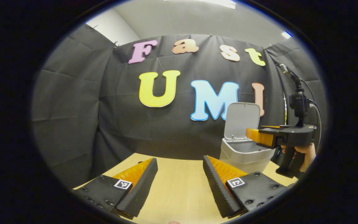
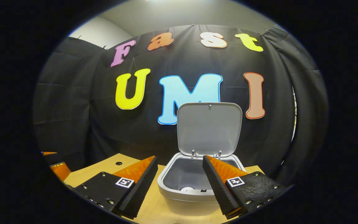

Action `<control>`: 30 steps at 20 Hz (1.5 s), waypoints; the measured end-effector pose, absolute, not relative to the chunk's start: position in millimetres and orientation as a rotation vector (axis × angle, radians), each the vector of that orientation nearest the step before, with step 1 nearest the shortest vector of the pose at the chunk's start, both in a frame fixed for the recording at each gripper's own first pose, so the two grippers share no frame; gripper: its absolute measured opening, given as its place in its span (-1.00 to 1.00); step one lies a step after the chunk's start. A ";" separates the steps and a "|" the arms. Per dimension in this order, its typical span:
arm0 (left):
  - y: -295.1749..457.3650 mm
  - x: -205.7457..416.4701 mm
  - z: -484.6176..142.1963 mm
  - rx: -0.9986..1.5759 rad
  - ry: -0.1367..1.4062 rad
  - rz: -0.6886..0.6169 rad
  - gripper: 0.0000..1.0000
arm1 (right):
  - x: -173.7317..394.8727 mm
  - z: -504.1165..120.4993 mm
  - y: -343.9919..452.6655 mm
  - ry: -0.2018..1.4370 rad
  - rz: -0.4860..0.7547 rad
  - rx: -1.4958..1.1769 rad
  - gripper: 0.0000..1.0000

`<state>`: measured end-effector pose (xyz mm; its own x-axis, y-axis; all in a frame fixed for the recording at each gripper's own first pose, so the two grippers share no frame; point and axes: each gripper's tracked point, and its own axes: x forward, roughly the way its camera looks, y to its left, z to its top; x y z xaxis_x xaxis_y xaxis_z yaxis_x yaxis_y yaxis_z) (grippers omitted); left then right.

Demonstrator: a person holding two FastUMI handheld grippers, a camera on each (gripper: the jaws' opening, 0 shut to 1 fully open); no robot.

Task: Press the lid of the desktop garbage bin to open it, pick up the crumpled paper on the desktop and throw it into the bin, then pick up the pop can on the desktop and drop it into the bin, and finally close the garbage bin lid.

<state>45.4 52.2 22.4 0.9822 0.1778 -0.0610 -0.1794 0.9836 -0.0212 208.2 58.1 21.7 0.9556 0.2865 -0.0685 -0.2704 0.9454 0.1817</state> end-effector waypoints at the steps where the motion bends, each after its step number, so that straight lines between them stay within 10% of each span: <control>1: 50.6 46.0 23.0 -0.027 0.058 0.177 0.91 | 209.4 25.6 54.8 0.089 0.277 0.173 0.86; 30: 71.3 106.1 38.1 -0.035 0.056 0.168 0.91 | 369.9 123.5 -7.2 0.015 0.044 0.117 0.85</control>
